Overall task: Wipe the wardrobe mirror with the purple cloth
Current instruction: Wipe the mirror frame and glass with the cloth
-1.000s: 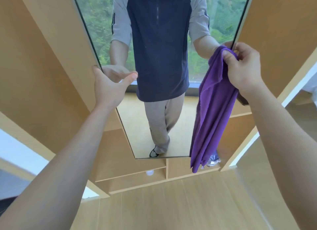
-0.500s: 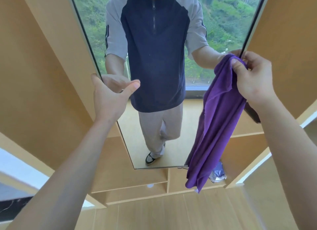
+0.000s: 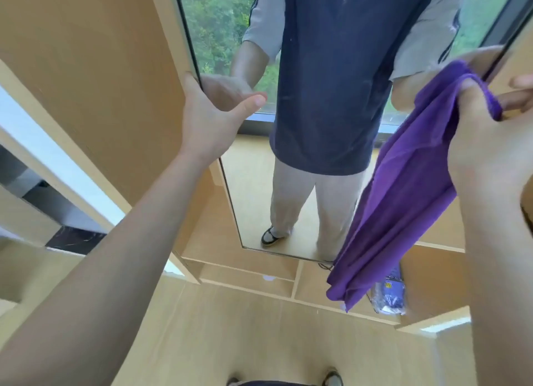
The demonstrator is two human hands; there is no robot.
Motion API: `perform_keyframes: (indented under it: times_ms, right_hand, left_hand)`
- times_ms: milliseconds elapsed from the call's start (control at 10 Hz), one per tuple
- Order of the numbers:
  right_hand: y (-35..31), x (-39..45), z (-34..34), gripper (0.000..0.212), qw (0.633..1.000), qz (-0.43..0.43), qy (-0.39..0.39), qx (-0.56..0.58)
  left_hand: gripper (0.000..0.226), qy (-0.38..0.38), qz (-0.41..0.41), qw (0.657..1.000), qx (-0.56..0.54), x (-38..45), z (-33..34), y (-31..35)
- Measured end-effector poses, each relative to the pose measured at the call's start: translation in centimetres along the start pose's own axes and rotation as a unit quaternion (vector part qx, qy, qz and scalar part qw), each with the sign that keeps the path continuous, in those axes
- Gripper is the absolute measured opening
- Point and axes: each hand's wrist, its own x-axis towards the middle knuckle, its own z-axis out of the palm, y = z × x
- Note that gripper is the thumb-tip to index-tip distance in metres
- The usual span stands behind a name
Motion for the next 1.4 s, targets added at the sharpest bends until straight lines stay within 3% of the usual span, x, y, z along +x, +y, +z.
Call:
perform_keyframes:
  times_ms: [100, 200, 300, 400, 600, 700, 800, 900, 1100, 1200, 1300, 1400]
  right_hand:
    - [-4.7, -1.3, 3.8, 0.018, 0.998, -0.035, 0.037, -0.045]
    - [-8.9, -1.3, 7.3, 0.02, 0.998, -0.051, 0.018, -0.035]
    - [-14.0, -3.9, 17.3, 0.027, 0.998, -0.032, -0.028, -0.042]
    - [-16.3, -5.3, 21.2, 0.03, 0.999, -0.004, -0.052, -0.01]
    - [-18.2, -6.2, 24.2, 0.029, 0.997, -0.024, -0.079, 0.0]
    - [-18.9, -6.8, 24.9, 0.027, 0.996, -0.031, -0.081, 0.026]
    - [-19.2, -7.5, 25.6, 0.027, 0.996, -0.011, -0.077, 0.032]
    - [-19.2, -8.1, 26.0, 0.034, 0.996, 0.022, -0.073, 0.038]
    - [-18.2, -9.6, 25.1, 0.031, 0.992, 0.09, -0.055, 0.064]
    - [-17.8, -12.0, 24.6, 0.024, 0.997, 0.061, -0.032, 0.02]
    - [-16.9, -15.3, 24.5, 0.027, 0.994, -0.078, -0.015, -0.08]
    - [-16.3, -17.2, 25.3, 0.033, 0.993, -0.078, -0.058, -0.072]
  left_hand:
    - [0.082, 0.01, -0.007, 1.0, 0.007, -0.3, 0.1, 0.1]
    - [0.082, 0.026, -0.014, 1.0, 0.008, -0.7, 0.2, 0.2]
    - [0.082, 0.042, -0.02, 0.999, 0.001, -1.2, 0.3, 0.3]
    - [0.083, 0.054, -0.023, 0.998, -0.01, -1.8, 0.4, 0.6]
    - [0.102, 0.019, -0.043, 0.997, 0.058, -3.4, -1.1, 1.0]
    - [0.083, 0.045, 0.033, 0.998, 0.038, -7.1, -3.0, 1.6]
    - [0.07, -0.216, 0.001, 0.972, -0.093, -10.1, -3.3, 2.4]
    - [0.049, -0.32, 0.015, 0.944, -0.077, -9.5, -1.4, 1.2]
    - [0.056, -0.336, 0.028, 0.932, -0.13, -6.7, -0.4, 1.6]
    - [0.05, -0.323, 0.034, 0.933, -0.154, -6.6, 0.6, 2.6]
    - [0.037, -0.315, 0.041, 0.931, -0.18, -6.6, 1.6, 3.8]
    - [0.039, -0.332, 0.079, 0.925, -0.165, -6.6, 2.6, 5.0]
